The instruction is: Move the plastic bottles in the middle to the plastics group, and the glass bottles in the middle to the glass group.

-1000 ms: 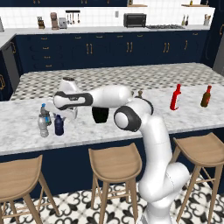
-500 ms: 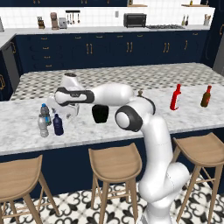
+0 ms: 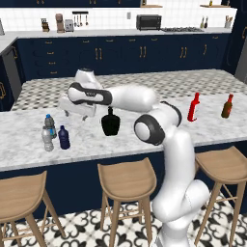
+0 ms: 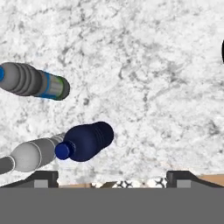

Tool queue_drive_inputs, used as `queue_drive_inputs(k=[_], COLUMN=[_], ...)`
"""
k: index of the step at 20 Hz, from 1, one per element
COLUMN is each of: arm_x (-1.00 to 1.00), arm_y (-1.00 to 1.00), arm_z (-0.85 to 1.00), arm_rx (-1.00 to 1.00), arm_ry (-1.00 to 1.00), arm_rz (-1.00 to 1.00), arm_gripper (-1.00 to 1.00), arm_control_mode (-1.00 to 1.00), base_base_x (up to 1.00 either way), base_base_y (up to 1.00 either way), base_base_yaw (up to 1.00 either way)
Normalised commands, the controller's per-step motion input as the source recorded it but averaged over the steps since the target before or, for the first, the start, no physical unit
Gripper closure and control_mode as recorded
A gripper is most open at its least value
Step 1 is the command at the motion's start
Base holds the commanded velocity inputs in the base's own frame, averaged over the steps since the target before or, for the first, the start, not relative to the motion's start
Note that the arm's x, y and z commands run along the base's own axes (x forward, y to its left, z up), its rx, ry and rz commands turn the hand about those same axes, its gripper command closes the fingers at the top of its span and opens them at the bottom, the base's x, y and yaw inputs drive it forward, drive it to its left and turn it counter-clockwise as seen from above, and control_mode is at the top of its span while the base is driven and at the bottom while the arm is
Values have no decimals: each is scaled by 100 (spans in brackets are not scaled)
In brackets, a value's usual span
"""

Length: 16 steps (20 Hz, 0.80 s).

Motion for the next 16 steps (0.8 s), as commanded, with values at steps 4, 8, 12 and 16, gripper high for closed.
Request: queue_drive_inputs(k=[4, 8, 12, 16], arm_x=[-54, -60, -48, -12], arm_y=[-76, -83, -76, -77], arm_z=[30, 26, 19, 3], arm_rx=[0, 0, 0, -4], arm_ry=[-8, -11, -19, -14], arm_rz=[32, 22, 13, -1], arm_gripper=[-100, -100, -100, -100], arm_control_mode=[-100, -100, -100, -100], base_base_x=[0, 0, 0, 0], base_base_y=[0, 0, 0, 0], base_base_yaw=[0, 0, 0, 0])
